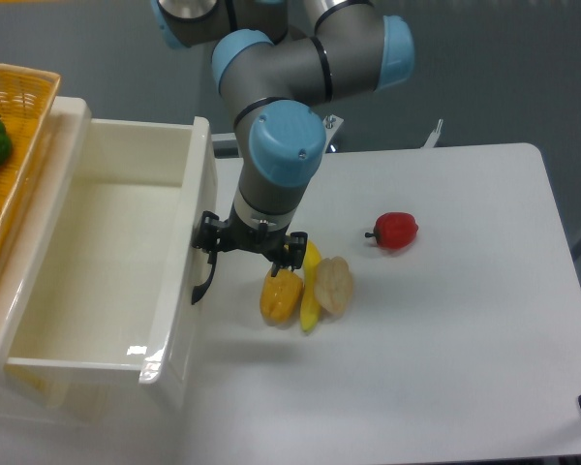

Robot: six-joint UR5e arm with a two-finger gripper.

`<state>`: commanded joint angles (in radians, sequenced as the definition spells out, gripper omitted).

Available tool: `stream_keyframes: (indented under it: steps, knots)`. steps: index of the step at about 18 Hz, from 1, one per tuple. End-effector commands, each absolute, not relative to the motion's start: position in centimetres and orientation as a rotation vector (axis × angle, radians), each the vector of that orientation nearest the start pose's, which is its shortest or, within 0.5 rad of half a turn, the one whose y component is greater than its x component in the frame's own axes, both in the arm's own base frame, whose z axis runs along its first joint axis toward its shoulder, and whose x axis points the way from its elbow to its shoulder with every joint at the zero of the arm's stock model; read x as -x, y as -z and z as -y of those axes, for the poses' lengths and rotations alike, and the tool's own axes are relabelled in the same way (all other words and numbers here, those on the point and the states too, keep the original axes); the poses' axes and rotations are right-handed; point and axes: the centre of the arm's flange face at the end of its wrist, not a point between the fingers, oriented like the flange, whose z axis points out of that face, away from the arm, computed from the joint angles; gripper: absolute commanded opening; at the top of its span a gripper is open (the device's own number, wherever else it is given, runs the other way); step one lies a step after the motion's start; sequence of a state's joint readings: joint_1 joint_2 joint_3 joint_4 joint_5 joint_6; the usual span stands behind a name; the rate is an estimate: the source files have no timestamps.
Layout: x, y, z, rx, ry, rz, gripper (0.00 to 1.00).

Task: Slide the top white drawer open

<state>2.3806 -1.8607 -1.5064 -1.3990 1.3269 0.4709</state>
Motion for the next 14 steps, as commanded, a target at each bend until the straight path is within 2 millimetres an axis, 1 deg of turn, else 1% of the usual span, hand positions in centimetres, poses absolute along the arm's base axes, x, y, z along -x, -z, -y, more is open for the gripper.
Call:
stream_keyframes:
  steps: [8,14]
  knots:
    - [34.2,-37.9,-51.6,2.963,0.345,0.56,1.0]
    - [33.7,-38.1,-51.5,2.962,0.37,0.567,1.0]
